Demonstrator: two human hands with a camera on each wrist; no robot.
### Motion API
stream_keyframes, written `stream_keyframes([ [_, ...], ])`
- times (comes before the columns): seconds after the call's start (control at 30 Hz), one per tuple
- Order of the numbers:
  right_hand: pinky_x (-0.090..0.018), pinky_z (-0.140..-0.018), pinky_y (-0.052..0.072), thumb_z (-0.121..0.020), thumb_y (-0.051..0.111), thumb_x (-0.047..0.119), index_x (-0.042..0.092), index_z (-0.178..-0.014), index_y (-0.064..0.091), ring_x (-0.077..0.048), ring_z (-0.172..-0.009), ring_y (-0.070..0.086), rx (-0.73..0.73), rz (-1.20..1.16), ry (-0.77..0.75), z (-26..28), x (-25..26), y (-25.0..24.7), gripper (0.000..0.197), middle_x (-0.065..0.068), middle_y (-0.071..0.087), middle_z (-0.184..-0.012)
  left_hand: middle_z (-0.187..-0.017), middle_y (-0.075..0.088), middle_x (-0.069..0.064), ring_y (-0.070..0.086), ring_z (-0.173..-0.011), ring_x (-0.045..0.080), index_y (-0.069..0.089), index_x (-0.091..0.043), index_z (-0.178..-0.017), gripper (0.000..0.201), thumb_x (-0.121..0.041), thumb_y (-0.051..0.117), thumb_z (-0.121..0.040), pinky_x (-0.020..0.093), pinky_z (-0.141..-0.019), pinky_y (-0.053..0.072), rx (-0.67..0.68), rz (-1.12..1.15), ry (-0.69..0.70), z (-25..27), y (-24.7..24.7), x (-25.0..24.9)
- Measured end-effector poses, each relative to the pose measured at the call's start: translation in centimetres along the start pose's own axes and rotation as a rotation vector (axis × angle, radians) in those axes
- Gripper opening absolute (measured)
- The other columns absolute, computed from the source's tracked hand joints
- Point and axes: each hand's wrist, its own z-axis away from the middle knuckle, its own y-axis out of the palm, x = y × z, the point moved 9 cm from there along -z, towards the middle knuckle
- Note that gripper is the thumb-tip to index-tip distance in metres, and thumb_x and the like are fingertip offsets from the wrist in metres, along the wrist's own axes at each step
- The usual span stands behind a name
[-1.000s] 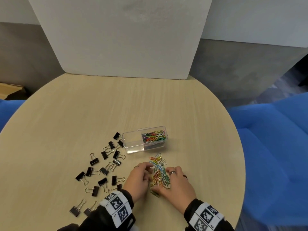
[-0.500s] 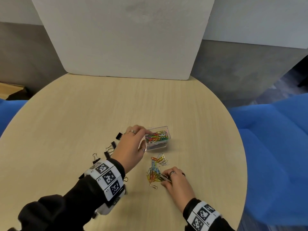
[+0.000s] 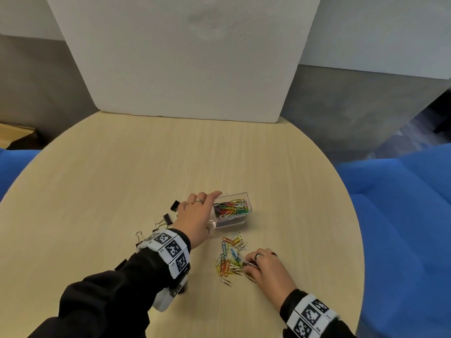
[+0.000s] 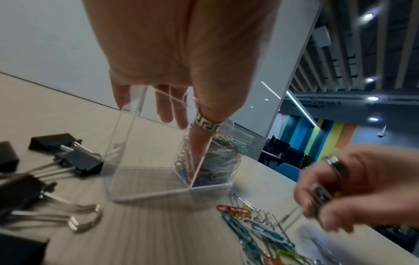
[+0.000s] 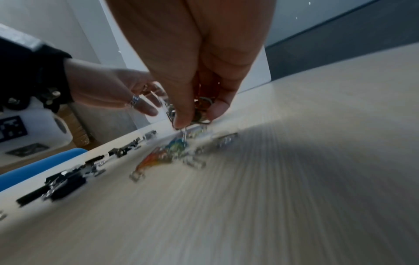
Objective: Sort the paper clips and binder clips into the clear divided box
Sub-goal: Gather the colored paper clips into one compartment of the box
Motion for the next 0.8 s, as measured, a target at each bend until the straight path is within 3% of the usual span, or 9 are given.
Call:
stream_keyframes([
  [0.27, -0.018, -0.091, 0.036, -0.089, 0.055, 0.025, 0.014, -0.108, 0.063, -0.011, -0.104, 0.046, -0.245, 0.02, -0.16, -3.1, 4.5, -8.0, 0.023, 0.003, 0.06, -0.107, -0.134, 0.035, 0.0, 0.03, -0.123, 0.022, 0.01, -0.03, -0.144, 0.076, -0.013, 0.056, -0.086, 0.038, -0.104, 0.025, -0.01, 0.002, 0.002, 0.1, 0.1, -0.1],
  [0.37, -0.021, -0.088, 0.035, -0.087, 0.058, 0.017, 0.008, -0.102, 0.067, -0.018, -0.102, 0.048, -0.321, 0.033, -0.218, -5.2, 6.3, -9.3, 0.02, -0.005, 0.063, -0.102, -0.135, 0.034, -0.001, 0.029, -0.124, 0.022, 0.009, -0.03, -0.144, 0.077, -0.012, 0.056, -0.086, 0.038, -0.105, 0.023, -0.009, -0.003, -0.006, 0.2, 0.1, -0.1],
  [0.5, -0.039, -0.087, 0.047, -0.083, 0.063, 0.012, 0.004, -0.102, 0.068, -0.027, -0.1, 0.052, -0.254, 0.09, -0.287, -7.4, 7.5, -8.1, 0.021, -0.011, 0.065, -0.098, -0.135, 0.033, -0.001, 0.029, -0.124, 0.021, 0.01, -0.03, -0.144, 0.078, -0.009, 0.055, -0.085, 0.037, -0.106, 0.022, -0.017, 0.0, -0.008, 0.2, 0.0, -0.1],
  [0.6, -0.026, -0.091, 0.04, -0.085, 0.062, 0.018, 0.013, -0.115, 0.063, -0.018, -0.105, 0.051, -0.209, 0.049, -0.275, -7.8, 6.6, -7.8, 0.03, -0.004, 0.063, -0.108, -0.135, 0.033, -0.002, 0.028, -0.124, 0.021, 0.01, -0.031, -0.144, 0.078, -0.01, 0.056, -0.085, 0.037, -0.106, 0.022, -0.016, 0.01, -0.007, 0.1, 0.0, 0.0],
  [0.73, -0.032, -0.077, 0.046, -0.077, 0.068, 0.029, 0.017, -0.093, 0.069, -0.018, -0.089, 0.058, -0.286, 0.167, -0.322, -6.5, 6.1, -8.8, 0.019, 0.002, 0.067, -0.091, -0.135, 0.032, -0.002, 0.027, -0.125, 0.021, 0.009, -0.032, -0.144, 0.078, -0.009, 0.055, -0.085, 0.038, -0.106, 0.021, -0.006, 0.012, -0.006, 0.1, 0.1, 0.0],
  [0.8, -0.03, -0.073, 0.038, -0.077, 0.061, 0.039, 0.023, -0.082, 0.07, -0.016, -0.083, 0.056, -0.265, 0.312, -0.339, -6.1, 5.7, -8.2, 0.019, 0.01, 0.067, -0.083, -0.136, 0.031, -0.002, 0.027, -0.125, 0.021, 0.008, -0.032, -0.144, 0.08, -0.007, 0.054, -0.084, 0.038, -0.107, 0.021, -0.002, 0.009, -0.009, 0.1, 0.1, 0.0],
])
